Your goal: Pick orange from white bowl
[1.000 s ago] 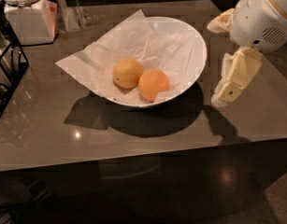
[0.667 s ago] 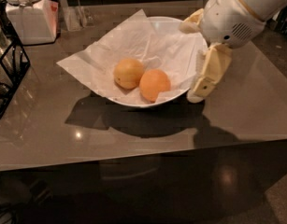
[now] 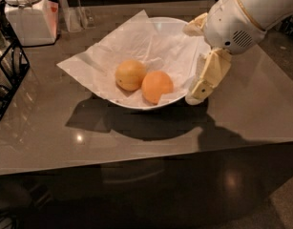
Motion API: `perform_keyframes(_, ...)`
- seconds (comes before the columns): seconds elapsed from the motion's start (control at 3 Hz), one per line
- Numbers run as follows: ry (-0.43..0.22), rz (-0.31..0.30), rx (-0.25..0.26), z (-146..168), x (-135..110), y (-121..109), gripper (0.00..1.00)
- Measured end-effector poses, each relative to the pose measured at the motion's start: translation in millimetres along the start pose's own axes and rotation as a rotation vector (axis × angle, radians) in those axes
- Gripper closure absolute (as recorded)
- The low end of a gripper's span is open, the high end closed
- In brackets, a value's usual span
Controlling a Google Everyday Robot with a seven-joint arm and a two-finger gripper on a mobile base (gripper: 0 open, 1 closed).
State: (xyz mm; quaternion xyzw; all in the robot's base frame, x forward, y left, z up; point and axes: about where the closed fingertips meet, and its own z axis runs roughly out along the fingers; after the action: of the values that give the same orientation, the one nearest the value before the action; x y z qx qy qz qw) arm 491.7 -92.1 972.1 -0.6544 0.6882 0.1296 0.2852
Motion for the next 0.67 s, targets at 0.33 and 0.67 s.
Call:
perform_keyframes(0.33,-0.082,0.046,0.050,16.9,-3.9,-23.9,0.00)
perform_keyframes(0.67,-0.088,0.046,0.064,17.0,-5.7,-27.5,0.19)
